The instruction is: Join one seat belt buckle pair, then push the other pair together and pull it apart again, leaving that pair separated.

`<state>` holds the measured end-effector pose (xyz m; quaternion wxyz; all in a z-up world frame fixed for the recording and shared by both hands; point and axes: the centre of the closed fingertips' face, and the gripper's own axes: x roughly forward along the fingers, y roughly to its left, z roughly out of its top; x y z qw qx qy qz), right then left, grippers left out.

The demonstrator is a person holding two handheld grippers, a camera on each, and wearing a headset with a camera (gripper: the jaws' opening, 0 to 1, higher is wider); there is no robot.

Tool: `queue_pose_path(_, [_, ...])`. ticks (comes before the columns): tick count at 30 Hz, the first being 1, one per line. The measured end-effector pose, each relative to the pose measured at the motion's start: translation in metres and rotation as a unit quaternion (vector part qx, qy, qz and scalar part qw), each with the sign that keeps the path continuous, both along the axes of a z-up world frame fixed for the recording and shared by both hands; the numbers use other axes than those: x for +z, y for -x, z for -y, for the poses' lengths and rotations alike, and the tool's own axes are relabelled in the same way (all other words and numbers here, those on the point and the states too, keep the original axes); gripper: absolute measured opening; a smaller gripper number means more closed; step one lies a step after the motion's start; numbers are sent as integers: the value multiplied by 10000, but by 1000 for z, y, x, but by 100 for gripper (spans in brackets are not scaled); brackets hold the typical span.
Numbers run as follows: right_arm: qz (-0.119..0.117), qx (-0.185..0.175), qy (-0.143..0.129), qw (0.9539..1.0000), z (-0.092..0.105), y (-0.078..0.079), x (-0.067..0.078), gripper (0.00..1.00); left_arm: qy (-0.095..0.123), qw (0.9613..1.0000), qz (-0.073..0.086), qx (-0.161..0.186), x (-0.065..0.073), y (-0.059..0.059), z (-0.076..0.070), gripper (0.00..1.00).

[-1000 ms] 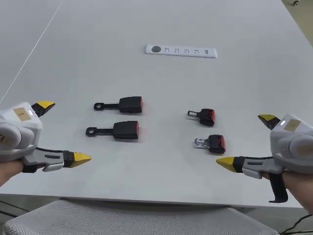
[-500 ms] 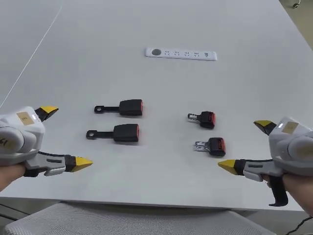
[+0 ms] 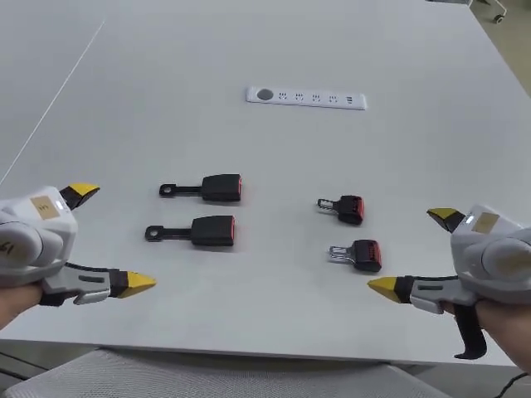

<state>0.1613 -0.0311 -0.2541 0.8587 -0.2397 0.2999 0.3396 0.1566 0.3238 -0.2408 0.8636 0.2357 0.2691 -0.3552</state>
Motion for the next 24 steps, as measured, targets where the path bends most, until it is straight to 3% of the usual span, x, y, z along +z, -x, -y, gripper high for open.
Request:
queue_pose_path(4, [-144,-5,-53,9999,-2,5,-3,85,-17,10000,-2,0,-1,1,-1,100])
queue_pose_path(12, [-181,79,47,9998,-5,11,-5,84,-86,9999,-49,-66,-3,2,-1,100])
queue_pose_path(15, [-262,210,18,9994,-7,13,-7,79,-239,9996,-16,-169,-5,-1,-1,100])
queue_pose_path(16, [-276,253,2,9993,-8,14,-7,77,-490,9981,68,-364,-6,-1,-3,99])
queue_pose_path(17, [-289,257,0,9993,-8,15,-7,77,-548,9977,48,-390,-8,-1,-3,98])
queue_pose_path(20, [-310,302,22,9991,-9,15,-7,76,-507,9979,1,-405,-9,-2,2,97])
queue_pose_path(24, [-317,376,117,9987,-8,14,-9,75,-606,9965,-61,-577,-12,-2,7,94])
